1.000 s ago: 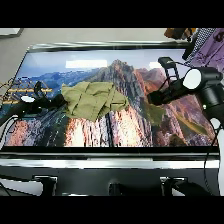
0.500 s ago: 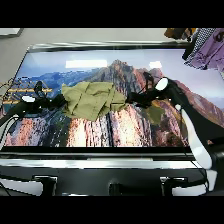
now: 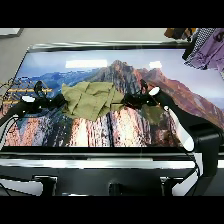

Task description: Fold the clothes and pants, and hang the long-sleeved shirts on hangers.

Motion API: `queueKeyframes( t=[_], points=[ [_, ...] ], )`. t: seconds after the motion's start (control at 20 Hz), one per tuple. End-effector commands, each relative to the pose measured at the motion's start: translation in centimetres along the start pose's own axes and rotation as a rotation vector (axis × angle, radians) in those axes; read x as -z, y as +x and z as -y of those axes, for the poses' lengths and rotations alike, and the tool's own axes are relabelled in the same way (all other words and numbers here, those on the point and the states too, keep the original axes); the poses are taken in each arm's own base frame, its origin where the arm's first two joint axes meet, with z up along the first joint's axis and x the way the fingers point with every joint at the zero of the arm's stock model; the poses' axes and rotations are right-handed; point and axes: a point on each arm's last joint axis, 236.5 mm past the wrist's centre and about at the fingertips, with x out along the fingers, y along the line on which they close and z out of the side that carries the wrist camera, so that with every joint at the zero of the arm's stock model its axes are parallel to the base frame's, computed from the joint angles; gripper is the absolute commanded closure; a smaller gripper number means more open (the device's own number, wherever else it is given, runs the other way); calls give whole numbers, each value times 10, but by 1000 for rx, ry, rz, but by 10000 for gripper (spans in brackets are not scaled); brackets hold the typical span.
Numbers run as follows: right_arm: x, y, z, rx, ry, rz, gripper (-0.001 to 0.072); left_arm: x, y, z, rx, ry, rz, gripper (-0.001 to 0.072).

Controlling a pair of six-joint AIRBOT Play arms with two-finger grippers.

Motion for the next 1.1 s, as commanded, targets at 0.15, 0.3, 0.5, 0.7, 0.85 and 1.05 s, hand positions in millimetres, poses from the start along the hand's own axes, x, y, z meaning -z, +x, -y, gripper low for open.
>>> queueKeyframes(
  t=[0.15, 0.3, 0.5, 0.7, 0.85, 1.05],
  points=[
    [-50, -65, -57, -45, -160, 158, 689, -41, -45, 37, 60, 63, 96, 691],
    [-74, -163, -121, -53, -329, 309, 689, -90, -116, 104, 160, 186, 219, 691],
    [-69, -330, -198, 23, -543, 616, 689, -136, -271, 212, 282, 335, 516, 690],
    [-7, -489, -236, 144, -653, 950, 689, -113, -410, 268, 323, 408, 754, 690],
    [59, -576, -237, 212, -667, 1132, 689, -77, -480, 270, 252, 402, 872, 690],
    [125, -633, -226, 235, -641, 1250, 689, -28, -521, 258, 151, 395, 899, 689]
  ],
)
